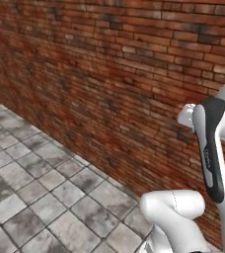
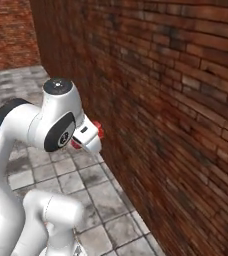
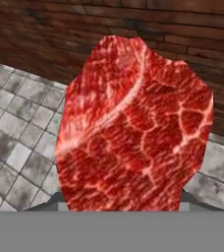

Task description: Take the steak from the fridge and place it on the digital scale on the counter by the fridge. Wait a few seconds for a reading, then move it to the plate on the dining counter.

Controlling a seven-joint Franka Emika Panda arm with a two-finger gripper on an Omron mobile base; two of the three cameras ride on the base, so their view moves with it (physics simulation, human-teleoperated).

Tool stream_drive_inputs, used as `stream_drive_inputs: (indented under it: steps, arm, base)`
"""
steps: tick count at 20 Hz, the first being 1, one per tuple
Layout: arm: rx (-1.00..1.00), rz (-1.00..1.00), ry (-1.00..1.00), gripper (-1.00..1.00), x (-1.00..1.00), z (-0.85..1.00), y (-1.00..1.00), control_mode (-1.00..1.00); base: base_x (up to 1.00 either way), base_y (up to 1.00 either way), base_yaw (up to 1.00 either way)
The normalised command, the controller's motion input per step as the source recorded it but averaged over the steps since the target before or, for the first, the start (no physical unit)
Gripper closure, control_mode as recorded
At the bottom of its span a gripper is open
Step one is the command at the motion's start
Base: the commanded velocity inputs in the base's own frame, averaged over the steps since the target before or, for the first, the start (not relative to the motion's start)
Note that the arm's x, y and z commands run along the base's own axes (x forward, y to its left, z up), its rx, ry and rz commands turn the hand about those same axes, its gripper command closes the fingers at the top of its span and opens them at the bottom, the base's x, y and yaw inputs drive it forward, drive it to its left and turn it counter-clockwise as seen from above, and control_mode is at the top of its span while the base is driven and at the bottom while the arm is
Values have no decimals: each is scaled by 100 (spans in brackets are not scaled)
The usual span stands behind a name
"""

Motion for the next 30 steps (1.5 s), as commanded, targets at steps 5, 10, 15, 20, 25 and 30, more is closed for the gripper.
stream_drive_inputs:
  steps: [5,10,15,20,25,30]
  arm:
    - [0,0,0,100,0,0,0,100]
    - [0,0,0,100,0,0,0,100]
    - [0,0,0,100,0,0,0,100]
    - [0,0,0,100,0,0,0,100]
    - [0,0,0,100,0,0,0,100]
    - [0,0,0,100,0,0,0,100]
  base:
    - [65,0,82]
    - [88,-2,78]
    - [100,-28,62]
    - [100,-50,48]
    - [100,-54,47]
    - [98,-50,51]
